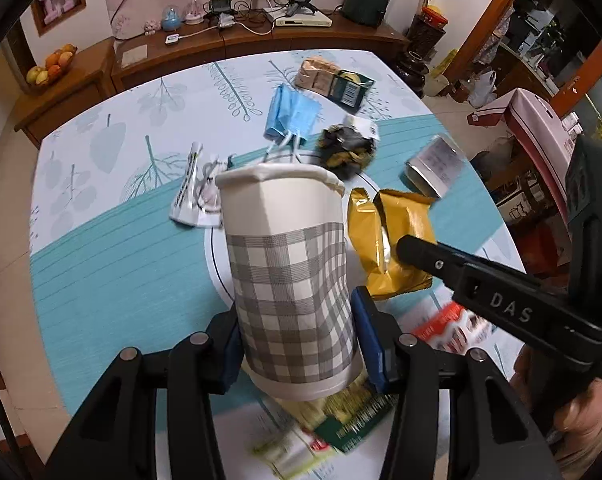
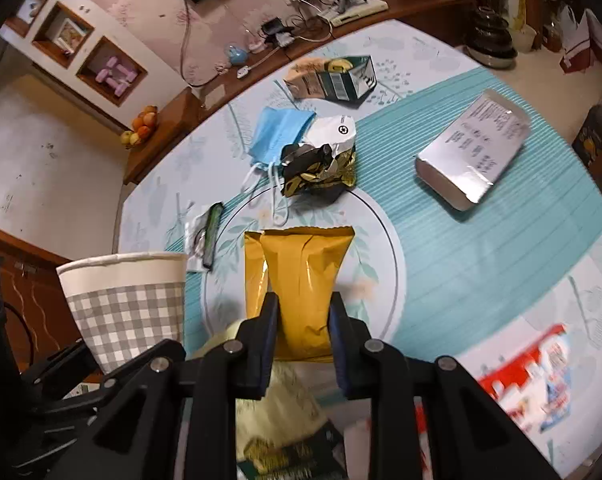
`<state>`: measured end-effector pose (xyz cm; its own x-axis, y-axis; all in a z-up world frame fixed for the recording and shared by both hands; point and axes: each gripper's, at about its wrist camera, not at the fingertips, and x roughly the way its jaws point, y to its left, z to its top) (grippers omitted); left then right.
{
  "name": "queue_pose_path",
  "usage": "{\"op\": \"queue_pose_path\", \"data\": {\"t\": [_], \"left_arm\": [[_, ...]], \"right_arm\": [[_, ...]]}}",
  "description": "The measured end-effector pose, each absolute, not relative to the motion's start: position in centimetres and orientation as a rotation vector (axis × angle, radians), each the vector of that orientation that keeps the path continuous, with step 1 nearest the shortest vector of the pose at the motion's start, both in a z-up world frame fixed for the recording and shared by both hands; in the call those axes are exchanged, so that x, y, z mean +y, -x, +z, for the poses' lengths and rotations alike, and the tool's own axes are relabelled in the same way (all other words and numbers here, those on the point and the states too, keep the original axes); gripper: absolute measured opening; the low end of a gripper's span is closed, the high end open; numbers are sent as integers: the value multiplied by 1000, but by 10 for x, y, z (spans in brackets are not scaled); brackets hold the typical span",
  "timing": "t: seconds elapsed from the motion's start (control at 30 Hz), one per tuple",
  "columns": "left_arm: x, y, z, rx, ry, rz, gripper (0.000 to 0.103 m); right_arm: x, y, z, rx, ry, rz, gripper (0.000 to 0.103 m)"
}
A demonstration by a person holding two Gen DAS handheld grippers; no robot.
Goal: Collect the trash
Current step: 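Lift the cup and yellow packet and carry both down over the black bin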
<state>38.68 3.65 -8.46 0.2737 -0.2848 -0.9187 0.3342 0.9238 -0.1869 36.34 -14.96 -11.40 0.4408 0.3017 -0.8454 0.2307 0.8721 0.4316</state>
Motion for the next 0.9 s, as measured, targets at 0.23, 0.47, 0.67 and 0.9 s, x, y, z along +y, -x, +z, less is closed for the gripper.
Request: {"op": "queue_pose_path", "data": {"t": [0.23, 0.47, 0.67, 0.9], "left_arm": [[30, -320, -61, 1187, -31, -374, 47], [16, -230, -43, 1137, 15, -299, 48], [0, -148, -44, 1119, 74, -217, 48], [-13, -80, -62, 1147, 98, -152, 48]], "right_arm": [[-156, -308, -81, 1076, -487, 101, 24], [-171, -231, -55, 1033, -408, 186, 24], [-188, -163, -49, 1039, -335, 258, 24], [-201, -93, -55, 1073, -256, 311, 24]]}}
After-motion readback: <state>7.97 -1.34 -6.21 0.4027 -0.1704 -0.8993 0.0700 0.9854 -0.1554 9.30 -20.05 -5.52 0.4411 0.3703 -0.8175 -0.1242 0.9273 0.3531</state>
